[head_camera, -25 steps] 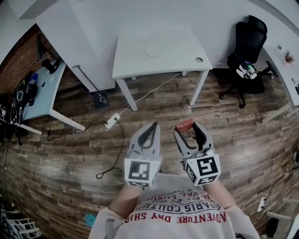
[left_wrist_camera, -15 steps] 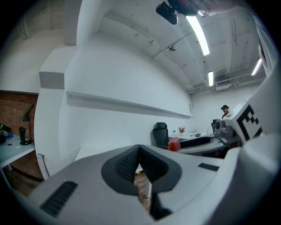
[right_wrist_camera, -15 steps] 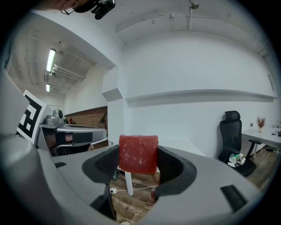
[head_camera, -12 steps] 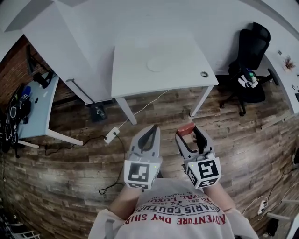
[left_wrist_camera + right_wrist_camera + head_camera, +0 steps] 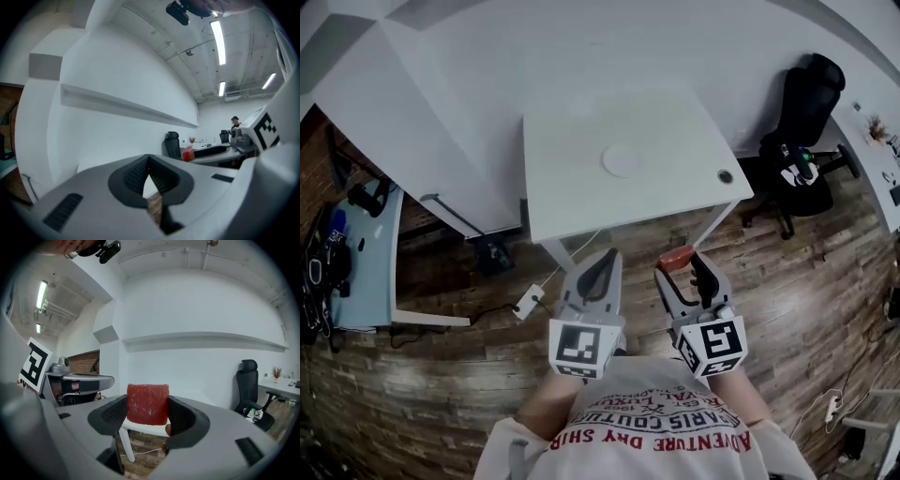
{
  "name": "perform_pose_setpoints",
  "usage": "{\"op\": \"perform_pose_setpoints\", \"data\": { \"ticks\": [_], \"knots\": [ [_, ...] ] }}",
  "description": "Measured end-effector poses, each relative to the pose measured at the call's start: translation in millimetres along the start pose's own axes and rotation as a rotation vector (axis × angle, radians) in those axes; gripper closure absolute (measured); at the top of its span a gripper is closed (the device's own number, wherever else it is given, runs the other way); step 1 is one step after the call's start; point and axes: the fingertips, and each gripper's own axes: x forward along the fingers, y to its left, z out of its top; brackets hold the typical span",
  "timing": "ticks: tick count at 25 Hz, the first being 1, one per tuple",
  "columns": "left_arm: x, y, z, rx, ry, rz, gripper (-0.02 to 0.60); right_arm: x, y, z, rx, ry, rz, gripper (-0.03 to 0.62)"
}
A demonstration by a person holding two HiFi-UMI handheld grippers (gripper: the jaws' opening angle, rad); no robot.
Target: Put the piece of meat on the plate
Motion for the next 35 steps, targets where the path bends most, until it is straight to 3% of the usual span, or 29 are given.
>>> {"op": "perform_pose_setpoints", "data": {
  "ticks": [8,16,28,35],
  "knots": [
    [32.4,42.6,-16.0,-0.04,0.024,-0.012,0.575,54.0,-3.1,3.0,0.004,0.024,-0.012,0.319],
    [77.7,74.5,-30.5,-0.063,0.054,0.055,0.574,112.0,-34.8,-3.9,0.012,0.042,0.038,0.319],
    [215.7,114.8,-11.3,-0.088,0.052,0.197,0.574,235.8,-132.7,23.5,-0.005,0.044,0.202,0.319],
    [286.8,127.0,-18.2,-0.106,0.091,0.281,0.574,297.1,-189.2,22.2,-0.009,0.084,0.278,0.319]
  ]
}}
